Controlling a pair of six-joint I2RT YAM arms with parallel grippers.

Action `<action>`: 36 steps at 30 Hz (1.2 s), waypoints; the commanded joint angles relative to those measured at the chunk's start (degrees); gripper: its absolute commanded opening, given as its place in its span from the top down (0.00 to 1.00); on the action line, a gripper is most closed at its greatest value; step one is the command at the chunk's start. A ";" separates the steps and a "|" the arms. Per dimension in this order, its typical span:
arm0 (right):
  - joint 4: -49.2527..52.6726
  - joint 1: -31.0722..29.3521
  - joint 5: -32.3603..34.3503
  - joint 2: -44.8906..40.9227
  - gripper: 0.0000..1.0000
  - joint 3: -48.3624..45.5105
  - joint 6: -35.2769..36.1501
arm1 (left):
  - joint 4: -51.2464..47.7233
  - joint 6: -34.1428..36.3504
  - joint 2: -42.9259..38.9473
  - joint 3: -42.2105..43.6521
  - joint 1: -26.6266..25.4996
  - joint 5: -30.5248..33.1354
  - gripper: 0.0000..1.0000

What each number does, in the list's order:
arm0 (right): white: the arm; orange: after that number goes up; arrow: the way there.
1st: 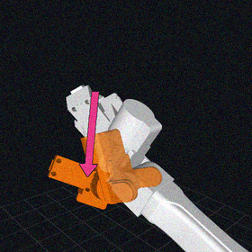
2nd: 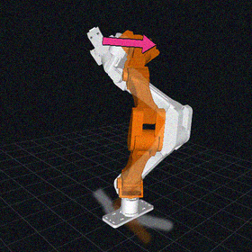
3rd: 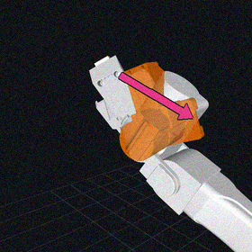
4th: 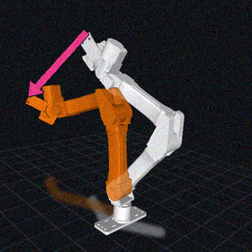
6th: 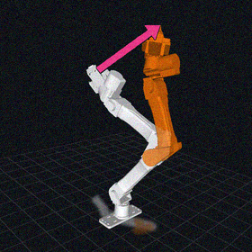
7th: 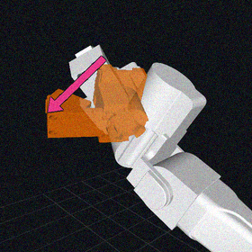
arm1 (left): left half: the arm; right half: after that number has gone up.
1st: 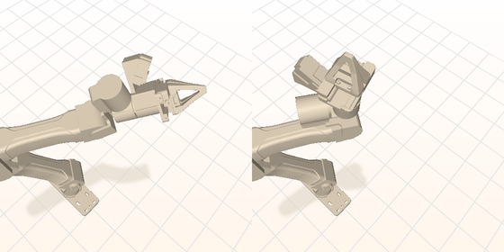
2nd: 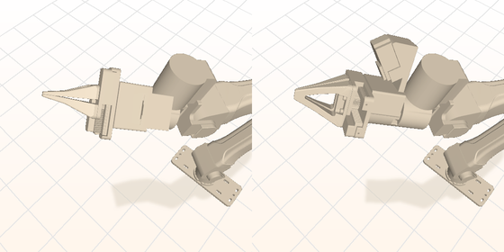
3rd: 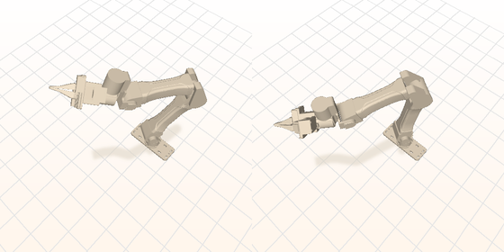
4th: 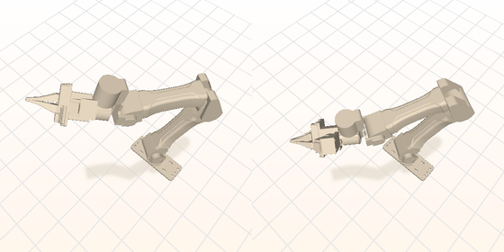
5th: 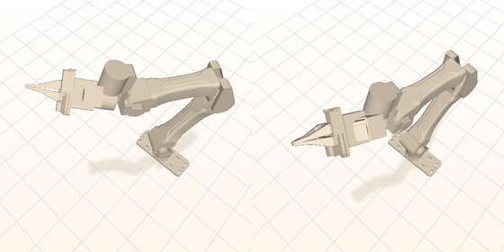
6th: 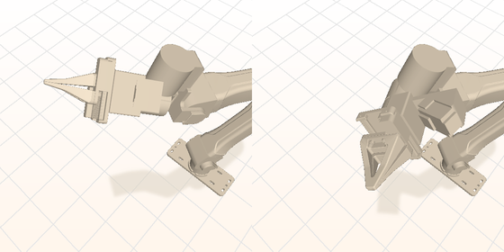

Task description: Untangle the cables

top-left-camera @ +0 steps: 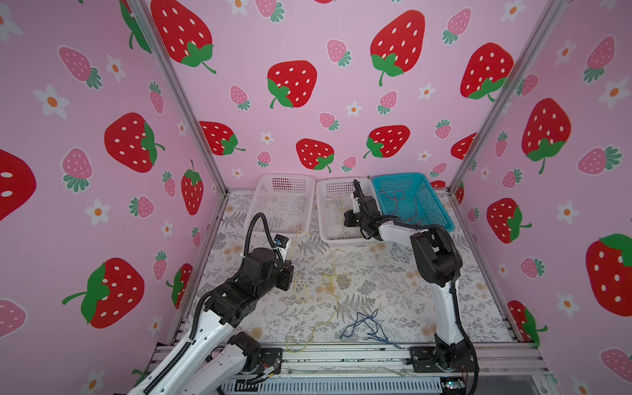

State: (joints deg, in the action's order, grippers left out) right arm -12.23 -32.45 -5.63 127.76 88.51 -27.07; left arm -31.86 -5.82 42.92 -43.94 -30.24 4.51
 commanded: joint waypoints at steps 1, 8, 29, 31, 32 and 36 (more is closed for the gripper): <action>3.79 0.45 0.43 -0.44 1.00 2.12 -1.05 | 0.62 0.51 -0.36 -0.32 0.36 0.58 1.00; 7.50 0.45 2.60 -7.59 0.72 3.59 -0.09 | 0.80 0.57 -0.49 -0.39 0.49 0.58 1.00; 5.46 0.54 6.24 -44.74 0.49 -22.00 2.49 | 8.76 -0.84 24.49 -25.21 1.76 -6.64 1.00; 5.03 0.54 6.64 -49.64 0.49 -27.06 1.87 | 9.70 -0.60 30.53 -30.58 1.76 -7.11 1.00; 4.80 0.54 6.39 -52.33 0.49 -29.66 1.62 | 9.42 -0.48 34.06 -33.96 1.77 -7.41 1.00; 5.10 0.54 5.76 -62.15 0.49 -38.94 0.53 | 7.96 0.86 47.79 -46.32 1.76 -8.76 1.00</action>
State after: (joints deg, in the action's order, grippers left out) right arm -6.59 -32.12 -0.27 70.41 53.98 -25.04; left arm -23.73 -6.09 84.16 -83.74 -28.71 -2.37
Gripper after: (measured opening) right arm 0.511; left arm 0.064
